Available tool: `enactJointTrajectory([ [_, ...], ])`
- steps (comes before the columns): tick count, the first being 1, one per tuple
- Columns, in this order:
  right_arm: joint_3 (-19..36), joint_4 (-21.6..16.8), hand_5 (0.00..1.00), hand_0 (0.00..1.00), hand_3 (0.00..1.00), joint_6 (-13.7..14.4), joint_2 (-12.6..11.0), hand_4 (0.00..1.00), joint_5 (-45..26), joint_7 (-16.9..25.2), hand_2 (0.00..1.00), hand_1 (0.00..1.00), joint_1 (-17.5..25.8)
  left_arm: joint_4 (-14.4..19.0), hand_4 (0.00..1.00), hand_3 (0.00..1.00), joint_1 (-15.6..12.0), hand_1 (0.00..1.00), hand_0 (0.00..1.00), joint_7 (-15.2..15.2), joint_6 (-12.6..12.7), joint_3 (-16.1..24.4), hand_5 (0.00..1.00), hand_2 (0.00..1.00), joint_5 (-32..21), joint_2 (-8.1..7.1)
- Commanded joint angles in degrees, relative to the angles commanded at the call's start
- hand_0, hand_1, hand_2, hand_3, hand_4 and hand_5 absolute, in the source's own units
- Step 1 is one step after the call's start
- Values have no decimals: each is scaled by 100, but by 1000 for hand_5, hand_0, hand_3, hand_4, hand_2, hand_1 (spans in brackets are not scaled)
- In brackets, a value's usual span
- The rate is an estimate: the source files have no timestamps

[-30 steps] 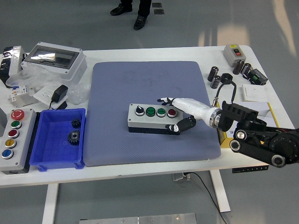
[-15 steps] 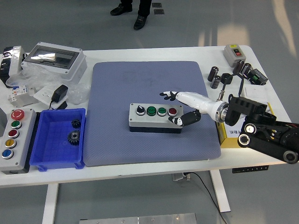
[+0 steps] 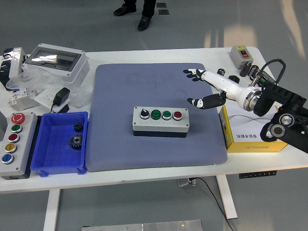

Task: Pick up the button,place it on the desk,press the button,press the button

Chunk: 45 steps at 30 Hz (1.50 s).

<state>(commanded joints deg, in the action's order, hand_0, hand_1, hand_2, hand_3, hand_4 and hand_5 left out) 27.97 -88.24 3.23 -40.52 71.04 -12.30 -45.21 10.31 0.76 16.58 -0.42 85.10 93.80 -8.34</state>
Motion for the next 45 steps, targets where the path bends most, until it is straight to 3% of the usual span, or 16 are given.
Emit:
enactJointTrajectory([
  [7, 524, -167, 109, 941, 998, -939, 25, 653, 64, -901, 935, 914, 33, 0, 484, 581, 0, 552, 618, 7, 1, 13, 216, 530, 7, -3],
  [8, 619, -207, 177, 436, 853, -1117, 17, 407, -3, -1057, 662, 580, 25, 0, 487, 581, -4, 552, 618, 10, 3, 19, 217, 530, 11, -5],
  [13, 852, -247, 177, 436, 853, -1789, 37, 407, -301, -1542, 662, 580, -29, 0, 487, 581, -7, 552, 618, 19, 5, 34, 217, 530, 24, -8],
  [14, 864, -234, 139, 36, 734, -1915, 68, 241, -353, -1569, 291, 187, -41, 0, 486, 581, -5, 551, 618, 21, 4, 37, 216, 530, 27, -6],
  [18, 786, -188, 139, 36, 734, -2072, 185, 241, -455, -1595, 291, 187, -69, 0, 486, 581, -1, 551, 618, 25, -2, 43, 216, 530, 40, 2],
  [20, 677, -156, 123, 2, 732, -2070, 265, 215, -479, -1587, 239, 131, -98, 0, 486, 581, -2, 551, 618, 30, -6, 49, 215, 530, 50, 4],
  [25, 513, -90, 123, 2, 732, -1972, 449, 215, -407, -1568, 239, 131, -175, 0, 486, 581, 1, 551, 618, 34, -12, 63, 215, 530, 72, 4],
  [26, 485, -77, 84, 2, 731, -1955, 482, 258, -397, -1565, 227, 107, -192, 0, 487, 581, 1, 551, 618, 34, -13, 64, 216, 529, 74, 4],
  [31, 317, 30, 84, 2, 731, -1858, 637, 258, -326, -1550, 227, 107, -255, 0, 487, 581, -6, 551, 618, 38, -21, 58, 216, 529, 73, 3],
  [32, 288, 48, 55, 2, 730, -1843, 661, 311, -314, -1548, 220, 99, -260, 0, 488, 581, -7, 552, 618, 38, -22, 53, 216, 529, 68, 4],
  [45, 38, 177, 22, 2, 731, -1699, 725, 317, -213, -1505, 211, 96, -221, 0, 490, 581, -30, 552, 618, 42, -26, 6, 218, 528, 15, 1],
])
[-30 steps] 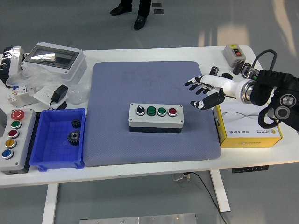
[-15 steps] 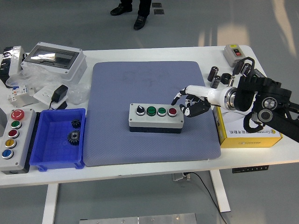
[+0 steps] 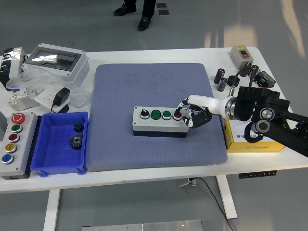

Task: Pick up the button,place it on the desk,press the button,press the button

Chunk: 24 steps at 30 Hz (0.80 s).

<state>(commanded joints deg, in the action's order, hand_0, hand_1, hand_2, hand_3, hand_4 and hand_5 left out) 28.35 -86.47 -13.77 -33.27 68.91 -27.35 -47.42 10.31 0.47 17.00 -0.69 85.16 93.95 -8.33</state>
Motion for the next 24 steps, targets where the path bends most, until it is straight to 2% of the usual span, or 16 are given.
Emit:
enactJointTrajectory([
  [12, -101, 297, 2, 2, 727, 148, 39, 305, 58, 81, 210, 96, 34, 0, 490, 580, 17, 550, 618, -29, -15, -63, 218, 527, -34, -17],
  [24, -243, 230, 7, 2, 722, 257, 28, 289, 109, 139, 209, 93, 14, 0, 490, 580, 40, 551, 618, -57, -7, -110, 217, 526, -123, -18],
])
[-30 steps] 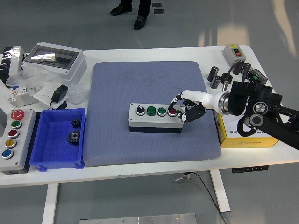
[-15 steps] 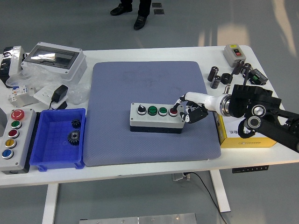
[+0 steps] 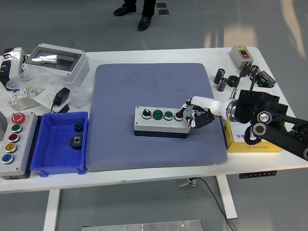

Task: Pick up the button,place it on the desk,press the button,press the button

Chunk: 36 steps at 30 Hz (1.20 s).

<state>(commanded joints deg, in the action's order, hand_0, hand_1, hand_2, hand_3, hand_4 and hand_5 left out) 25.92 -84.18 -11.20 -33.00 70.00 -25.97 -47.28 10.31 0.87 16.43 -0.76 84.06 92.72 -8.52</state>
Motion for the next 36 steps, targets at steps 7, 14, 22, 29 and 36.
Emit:
enactJointTrajectory([
  [7, 551, -167, 17, 2, 718, -157, -146, 271, -214, 145, 207, 92, 92, 0, 491, 580, -12, 550, 619, 8, -5, 8, 217, 526, 27, 8],
  [14, 1523, -379, 18, 2, 721, -346, -268, 273, 39, 261, 208, 92, 675, 0, 490, 579, -17, 551, 619, 5, -4, 19, 216, 526, 44, 12],
  [22, 3038, -169, 15, 2, 720, 880, 542, 273, 1175, 1262, 207, 92, 1913, 0, 491, 580, -35, 550, 619, 2, 6, 35, 214, 526, 61, 70],
  [29, 4210, 82, 237, 2, 711, 2270, 1446, 397, 1004, 2618, 330, 183, 3022, 0, 492, 580, -49, 550, 619, -6, 9, 42, 212, 526, 68, 116],
  [36, 5051, 356, 249, 228, 709, 2890, 1920, 450, -169, 3987, 567, 426, 3890, 0, 491, 579, -35, 551, 619, -27, 13, 55, 213, 525, 72, 121],
])
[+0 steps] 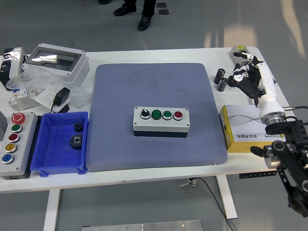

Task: Pick up the button,place it on the desk,press the button,press the button

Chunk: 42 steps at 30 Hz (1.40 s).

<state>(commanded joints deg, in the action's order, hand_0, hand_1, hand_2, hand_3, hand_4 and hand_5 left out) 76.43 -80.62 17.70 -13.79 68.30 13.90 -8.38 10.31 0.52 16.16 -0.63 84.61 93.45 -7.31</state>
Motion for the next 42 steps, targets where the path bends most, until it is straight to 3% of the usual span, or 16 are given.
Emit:
enactJointTrajectory([
  [4, 149, 78, 249, 228, 709, -176, 12, 450, -662, 571, 567, 426, 183, 0, 491, 579, -4, 551, 619, 0, 4, 31, 213, 525, 30, 16],
  [5, 158, 87, 293, 514, 693, -228, 6, 506, -823, 691, 656, 604, 200, 0, 494, 580, -6, 551, 619, 2, 4, 36, 212, 526, 35, 21],
  [10, 113, 133, 293, 514, 693, -489, -2, 506, -1454, 853, 656, 604, 251, 0, 494, 580, -23, 551, 619, 7, 13, 58, 212, 526, 36, 47],
  [11, 99, 134, 446, 714, 687, -536, 0, 661, -1554, 845, 724, 702, 260, 0, 494, 581, -28, 551, 618, 7, 15, 56, 211, 526, 30, 52],
  [16, 60, 91, 446, 714, 687, -778, -21, 661, -1780, 725, 724, 702, 283, 0, 494, 581, -46, 551, 618, 6, 22, 60, 211, 526, 11, 68],
  [17, 54, 84, 868, 798, 724, -814, -29, 848, -1796, 704, 783, 768, 283, 0, 495, 580, -48, 551, 619, 4, 23, 58, 209, 528, 5, 68],
  [22, 10, 65, 868, 798, 724, -932, -74, 848, -1885, 656, 783, 768, 300, 0, 495, 580, -45, 551, 619, -10, 32, 39, 209, 528, -45, 58],
  [23, -3, 73, 998, 866, 793, -937, -79, 909, -1904, 659, 843, 832, 308, 0, 496, 580, -45, 554, 619, -13, 34, 32, 209, 527, -61, 55],
  [28, -66, 113, 998, 866, 793, -917, -99, 909, -1972, 697, 843, 832, 376, 0, 496, 580, -46, 554, 619, -30, 40, 9, 209, 527, -116, 44],
  [29, -76, 118, 998, 945, 843, -908, -103, 929, -1973, 702, 887, 875, 384, 0, 496, 580, -47, 554, 620, -31, 40, 6, 209, 528, -121, 43],
  [35, -95, 142, 998, 976, 866, -871, -126, 944, -1976, 721, 899, 899, 382, 0, 495, 580, -55, 555, 620, -26, 39, 14, 207, 528, -106, 33],
  [42, 1, 103, 998, 941, 854, -828, -158, 942, -1886, 708, 875, 871, 360, 0, 495, 580, 6, 555, 621, -52, 15, 73, 206, 529, 8, -23],
])
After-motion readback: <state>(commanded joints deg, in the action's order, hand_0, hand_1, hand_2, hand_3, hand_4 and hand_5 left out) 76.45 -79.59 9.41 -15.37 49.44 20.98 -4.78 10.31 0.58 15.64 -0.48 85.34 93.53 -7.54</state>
